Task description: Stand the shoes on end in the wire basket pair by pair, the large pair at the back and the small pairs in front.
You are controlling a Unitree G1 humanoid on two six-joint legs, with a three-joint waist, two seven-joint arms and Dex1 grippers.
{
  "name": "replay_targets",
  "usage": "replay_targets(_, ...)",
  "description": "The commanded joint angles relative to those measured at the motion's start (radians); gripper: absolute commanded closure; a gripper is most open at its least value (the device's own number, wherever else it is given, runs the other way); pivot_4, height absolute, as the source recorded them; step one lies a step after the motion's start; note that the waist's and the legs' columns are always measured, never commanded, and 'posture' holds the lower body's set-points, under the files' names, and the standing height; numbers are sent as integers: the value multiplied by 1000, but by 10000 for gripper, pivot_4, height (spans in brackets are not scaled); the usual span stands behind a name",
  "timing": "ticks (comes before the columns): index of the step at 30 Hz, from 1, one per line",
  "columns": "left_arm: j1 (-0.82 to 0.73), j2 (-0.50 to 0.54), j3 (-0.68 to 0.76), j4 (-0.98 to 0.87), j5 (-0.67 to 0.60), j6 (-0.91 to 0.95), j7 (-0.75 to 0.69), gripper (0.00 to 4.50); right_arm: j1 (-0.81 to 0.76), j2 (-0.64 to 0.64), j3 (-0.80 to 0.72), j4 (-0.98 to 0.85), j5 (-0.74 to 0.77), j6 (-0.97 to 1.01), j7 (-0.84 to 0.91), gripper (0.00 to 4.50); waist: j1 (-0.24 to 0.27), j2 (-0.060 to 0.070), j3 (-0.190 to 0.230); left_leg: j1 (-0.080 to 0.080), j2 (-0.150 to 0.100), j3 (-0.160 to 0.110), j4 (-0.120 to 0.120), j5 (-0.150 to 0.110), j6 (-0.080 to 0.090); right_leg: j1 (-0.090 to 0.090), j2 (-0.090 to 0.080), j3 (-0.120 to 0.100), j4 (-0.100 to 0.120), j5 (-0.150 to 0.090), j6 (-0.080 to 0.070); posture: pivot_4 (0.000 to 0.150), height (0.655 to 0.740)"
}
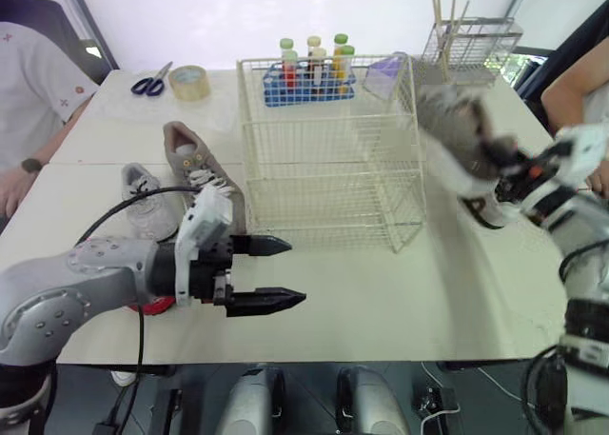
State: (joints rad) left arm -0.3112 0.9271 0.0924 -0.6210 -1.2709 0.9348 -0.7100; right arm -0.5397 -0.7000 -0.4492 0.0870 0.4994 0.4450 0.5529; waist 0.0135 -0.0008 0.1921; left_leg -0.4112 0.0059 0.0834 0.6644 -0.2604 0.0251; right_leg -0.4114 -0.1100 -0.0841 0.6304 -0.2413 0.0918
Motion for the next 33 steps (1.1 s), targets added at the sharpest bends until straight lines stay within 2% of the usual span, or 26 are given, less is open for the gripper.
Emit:
replay_targets(1, -33, -1, 5, 14, 8, 0, -29, 0, -78, -53, -41, -56, 28, -22, -3, 42230, 1, 0, 0, 0, 0, 0, 0, 0, 0, 0, 0, 0, 0, 0, 1, 1500, 7400)
replay_targets(6, -57, -9, 56, 55, -57, 8, -7, 0, -252, -141, -21, 35, -17, -113, 15, 42230, -2, 0, 0, -1, -3, 1, 1, -1, 1, 0, -3, 0, -1, 0, 1, 1500, 7400)
replay_targets(9, -74, 4, 108, 99, -108, 20, 18, 0, -457, -185, 39, 139, -31, -192, 100, 42230, -9, 3, 3, -1, -3, 2, 1, -1, 1, -1, -3, 1, 0, 0, 1, 1500, 7400)
replay_targets(13, -91, 71, 223, 190, -152, 48, 20, 0, -786, -185, 209, 246, -15, -234, 423, 42230, -32, 6, 5, -3, -1, 3, -1, 0, 1, -6, -2, 2, 1, 0, 1, 1500, 7400)
replay_targets(15, -73, 114, 287, 227, -154, 64, 10, 0, -876, -178, 271, 279, 0, -226, 595, 42230, -38, 5, 5, -10, 1, 4, -1, 0, 0, -15, 0, 3, 4, 0, 1, 1500, 7400)
replay_targets(18, -2, 179, 408, 268, -124, 95, -26, 0, -930, -186, 351, 287, 13, -196, 821, 42230, -34, 2, 3, -12, 6, 2, -1, 0, 1, -15, 6, 3, 2, -1, 0, 1500, 7400)
replay_targets(21, 79, 232, 554, 303, -115, 134, -61, 0, -973, -203, 415, 294, 15, -166, 1003, 42230, -30, 0, 5, -14, 6, 4, 1, -2, 3, -16, 5, 3, 2, 1, -1, 1500, 7400)
replay_targets(24, 181, 258, 734, 352, -117, 207, -116, 0, -997, -230, 501, 288, 37, -196, 1059, 42230, -24, 0, 5, -16, 3, 4, 3, -2, 4, -17, 2, 2, 2, 1, -1, 1500, 7400)
replay_targets(28, 337, 300, 999, 483, -69, 337, -244, 0, -1019, -296, 702, 262, 159, -298, 1061, 42230, -32, 0, 5, -16, 1, 5, 2, -1, 1, -19, -1, 1, 1, 1, 0, 1500, 7400)
replay_targets(30, 327, 333, 1022, 537, -61, 345, -279, 0, -1040, -315, 781, 255, 213, -341, 1061, 42230, -34, -1, 6, -16, 2, 5, 1, -1, 0, -19, -1, 1, 2, 1, 0, 1500, 7400)
replay_targets(33, 212, 410, 900, 548, -105, 322, -330, 0, -1085, -324, 895, 256, 289, -421, 1061, 42230, -27, -2, 6, -16, 2, 4, 1, 0, -2, -19, -1, 0, 3, 1, 0, 1500, 7400)
